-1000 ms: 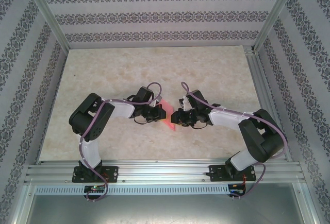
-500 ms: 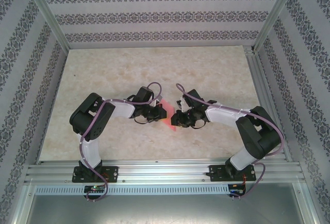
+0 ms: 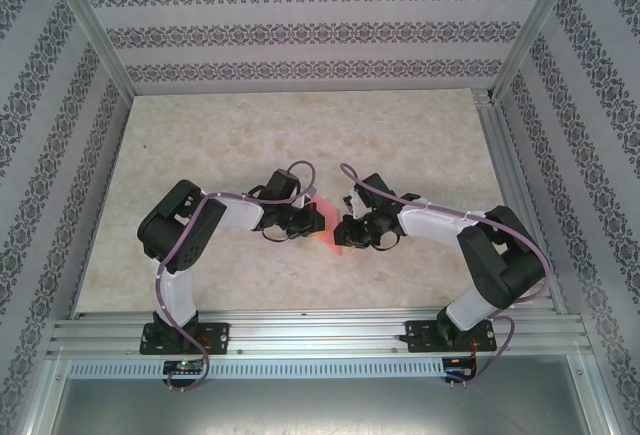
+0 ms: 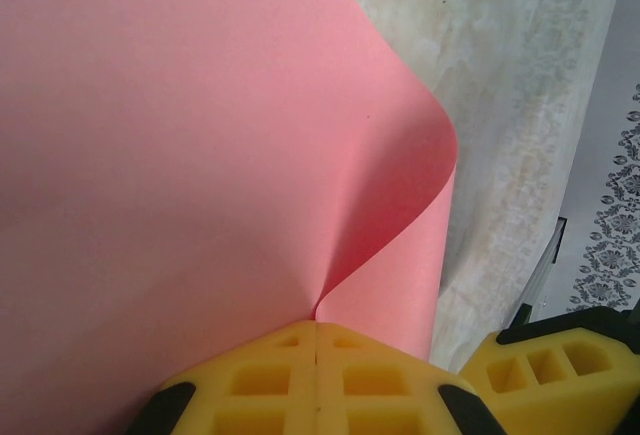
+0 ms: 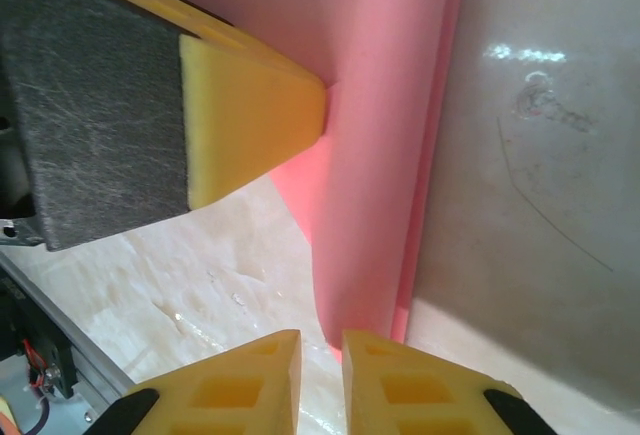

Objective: Fold a paper plane with a square sheet of paper (pick it up from the middle)
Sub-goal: Third fold the triangle at the center of the table.

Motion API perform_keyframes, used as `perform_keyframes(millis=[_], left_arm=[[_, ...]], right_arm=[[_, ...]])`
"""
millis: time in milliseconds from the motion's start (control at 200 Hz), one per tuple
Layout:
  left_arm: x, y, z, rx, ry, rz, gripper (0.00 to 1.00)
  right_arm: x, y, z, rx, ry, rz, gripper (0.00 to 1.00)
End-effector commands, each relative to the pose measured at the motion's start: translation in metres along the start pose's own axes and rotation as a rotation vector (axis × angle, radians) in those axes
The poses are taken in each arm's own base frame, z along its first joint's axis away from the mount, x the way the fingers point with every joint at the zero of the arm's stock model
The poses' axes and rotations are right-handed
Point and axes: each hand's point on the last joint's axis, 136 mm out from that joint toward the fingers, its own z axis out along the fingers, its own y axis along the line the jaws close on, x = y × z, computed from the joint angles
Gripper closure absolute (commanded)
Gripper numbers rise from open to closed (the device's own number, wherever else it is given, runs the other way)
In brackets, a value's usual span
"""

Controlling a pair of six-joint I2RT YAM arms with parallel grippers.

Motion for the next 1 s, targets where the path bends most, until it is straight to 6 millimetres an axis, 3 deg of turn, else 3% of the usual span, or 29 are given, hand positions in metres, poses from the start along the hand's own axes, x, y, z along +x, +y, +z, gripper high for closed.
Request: perform_keyframes(millis=[0, 380, 994], left_arm=[[-0.004, -0.002, 0.002, -0.005, -0.022, 0.018, 0.98], [-0.006, -0.011, -0.008, -0.024, -0.030, 0.046, 0.99], [-0.001, -0.001, -0.010, -0.064, -0.025, 0.049, 0.99]], right_arm=[[-0.008, 0.019, -0.005, -0.055, -0.029, -0.044, 0.82], [-0.005, 0.005, 0.012, -0.067, -0.002, -0.006, 0.83], [0.001, -0.010, 0.022, -0.061, 0.018, 0.024, 0.80]])
